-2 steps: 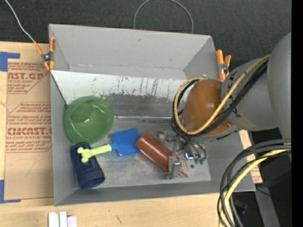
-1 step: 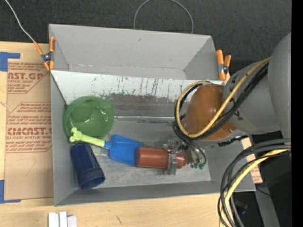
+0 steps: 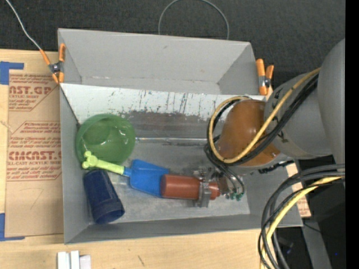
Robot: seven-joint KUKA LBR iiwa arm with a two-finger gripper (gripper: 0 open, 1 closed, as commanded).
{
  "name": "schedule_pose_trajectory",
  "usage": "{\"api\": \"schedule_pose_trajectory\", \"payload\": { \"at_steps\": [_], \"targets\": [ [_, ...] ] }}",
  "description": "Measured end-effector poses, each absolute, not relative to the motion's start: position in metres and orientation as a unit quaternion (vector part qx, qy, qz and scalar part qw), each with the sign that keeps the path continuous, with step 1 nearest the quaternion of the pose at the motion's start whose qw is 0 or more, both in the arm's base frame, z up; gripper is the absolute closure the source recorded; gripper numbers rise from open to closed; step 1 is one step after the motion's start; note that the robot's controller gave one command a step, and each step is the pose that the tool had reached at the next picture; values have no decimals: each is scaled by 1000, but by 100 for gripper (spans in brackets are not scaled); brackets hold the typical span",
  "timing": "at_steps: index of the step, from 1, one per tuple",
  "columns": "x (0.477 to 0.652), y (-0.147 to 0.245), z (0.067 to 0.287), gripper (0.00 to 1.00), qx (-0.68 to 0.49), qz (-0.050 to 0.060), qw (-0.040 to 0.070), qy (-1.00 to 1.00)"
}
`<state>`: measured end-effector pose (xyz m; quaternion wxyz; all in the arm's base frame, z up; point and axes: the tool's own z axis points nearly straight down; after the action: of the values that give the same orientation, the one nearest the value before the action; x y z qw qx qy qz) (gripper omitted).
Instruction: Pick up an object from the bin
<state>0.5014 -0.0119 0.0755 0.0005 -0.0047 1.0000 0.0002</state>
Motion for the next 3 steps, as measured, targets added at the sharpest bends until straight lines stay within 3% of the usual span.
{"api": "schedule_pose_trajectory", "payload": {
  "at_steps": [1,2,3],
  "targets": [
    [554,-10,70,100,-29,0,3,1000],
    [555,-10,69,100,-15,1,1,1000],
    [591,13,70,100,6,2,5,1000]
  ]
}}
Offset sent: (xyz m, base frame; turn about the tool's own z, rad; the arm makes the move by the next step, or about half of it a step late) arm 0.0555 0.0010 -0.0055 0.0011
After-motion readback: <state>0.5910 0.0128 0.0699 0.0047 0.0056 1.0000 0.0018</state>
